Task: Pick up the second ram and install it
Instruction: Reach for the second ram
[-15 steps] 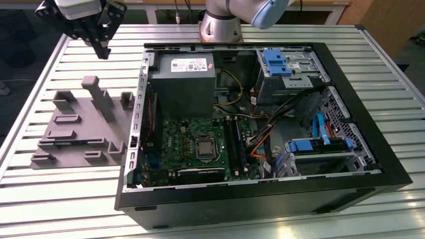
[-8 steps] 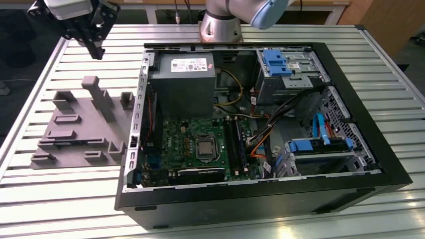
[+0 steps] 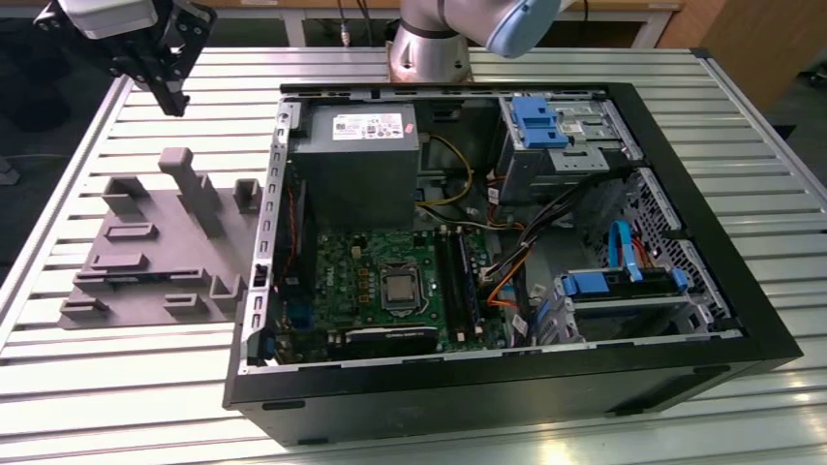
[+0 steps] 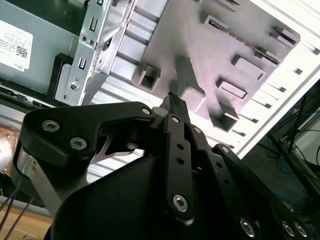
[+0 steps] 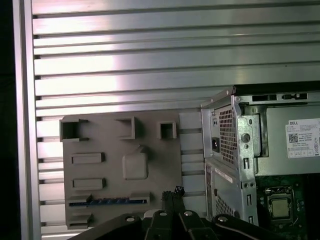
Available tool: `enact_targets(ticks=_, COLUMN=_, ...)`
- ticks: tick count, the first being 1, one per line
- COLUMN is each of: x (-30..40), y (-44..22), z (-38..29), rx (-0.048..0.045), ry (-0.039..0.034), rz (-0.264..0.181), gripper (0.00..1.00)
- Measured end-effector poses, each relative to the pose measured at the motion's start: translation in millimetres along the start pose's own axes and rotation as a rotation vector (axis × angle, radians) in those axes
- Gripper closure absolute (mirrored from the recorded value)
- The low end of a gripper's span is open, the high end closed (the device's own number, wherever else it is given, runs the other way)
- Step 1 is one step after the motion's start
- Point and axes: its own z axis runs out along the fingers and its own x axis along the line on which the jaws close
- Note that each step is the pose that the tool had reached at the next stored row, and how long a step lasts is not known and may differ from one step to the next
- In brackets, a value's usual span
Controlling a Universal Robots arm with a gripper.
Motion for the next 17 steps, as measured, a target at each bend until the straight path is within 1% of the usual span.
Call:
enact_targets(ticks=2, x=2.6, y=-0.2, z=0.1, rx=-0.0001, ry=0.0001, rz=0.000, gripper=0.89)
enact_targets(ticks=12, x=3.3, y=-0.3, z=0.0, rx=0.0000, ry=0.0002, rz=0.000, gripper=0.89)
enact_targets(ticks=15, x=6.9, y=-0.5, z=0.0, rx=-0.0001, ry=0.0002, rz=0.000, gripper=0.89)
enact_targets(ticks=17, x=12.1, y=-0.9, z=-0.1, rx=-0.0001, ry=0.0001, rz=0.000, gripper=0.89)
